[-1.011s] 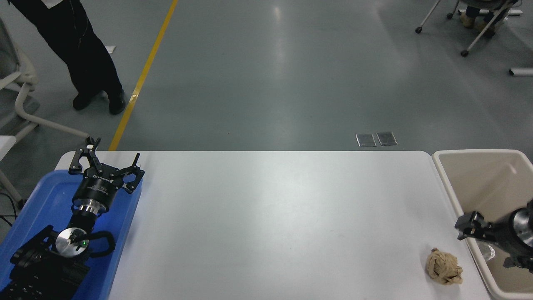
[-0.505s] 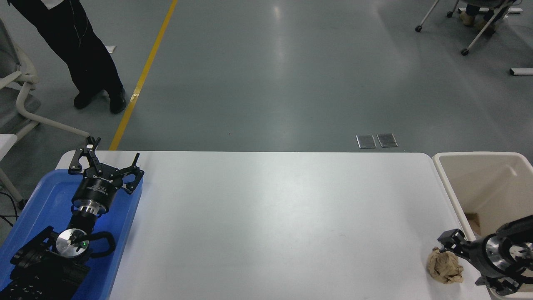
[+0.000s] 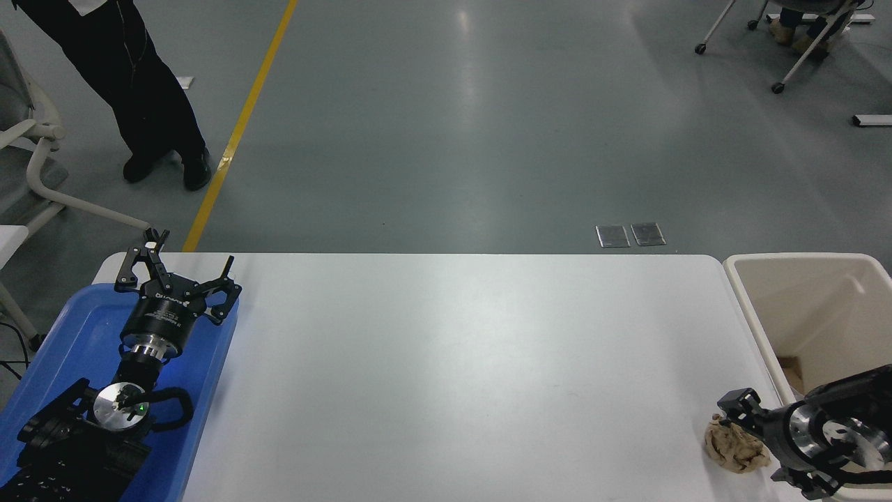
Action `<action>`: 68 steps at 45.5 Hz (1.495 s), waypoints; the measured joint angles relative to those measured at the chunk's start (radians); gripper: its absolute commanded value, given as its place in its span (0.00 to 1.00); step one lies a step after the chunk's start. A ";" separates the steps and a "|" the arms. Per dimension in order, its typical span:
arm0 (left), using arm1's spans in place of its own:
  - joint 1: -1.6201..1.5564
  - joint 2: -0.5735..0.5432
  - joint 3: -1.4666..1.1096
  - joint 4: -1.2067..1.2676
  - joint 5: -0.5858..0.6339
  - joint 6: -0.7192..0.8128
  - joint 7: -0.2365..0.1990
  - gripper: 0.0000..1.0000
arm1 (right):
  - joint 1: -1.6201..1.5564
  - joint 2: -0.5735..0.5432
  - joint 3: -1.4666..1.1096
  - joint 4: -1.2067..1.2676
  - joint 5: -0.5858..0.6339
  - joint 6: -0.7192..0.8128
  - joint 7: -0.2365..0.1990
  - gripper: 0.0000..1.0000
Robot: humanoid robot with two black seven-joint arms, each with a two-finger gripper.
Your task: Pick up paper ball place in dustbin
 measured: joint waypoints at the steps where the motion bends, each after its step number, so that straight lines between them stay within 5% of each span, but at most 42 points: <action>1: 0.000 0.000 0.000 0.000 0.000 0.000 0.000 0.99 | -0.001 0.002 0.002 0.000 0.003 -0.001 0.000 1.00; 6: 0.000 0.000 0.000 0.000 0.000 0.000 0.000 0.99 | -0.008 0.008 0.010 0.000 0.011 -0.005 0.000 0.93; 20: 0.000 0.000 0.000 0.000 0.000 0.000 0.000 0.99 | -0.020 0.033 0.006 -0.007 0.007 -0.034 0.005 0.00; 45: -0.001 0.000 0.001 0.000 0.000 0.000 0.000 0.99 | 0.059 0.016 -0.059 0.051 -0.086 -0.042 0.023 0.00; 68: -0.001 0.000 0.001 0.000 0.000 0.000 0.000 0.99 | 0.647 -0.021 -0.384 0.415 -0.277 0.098 0.083 0.00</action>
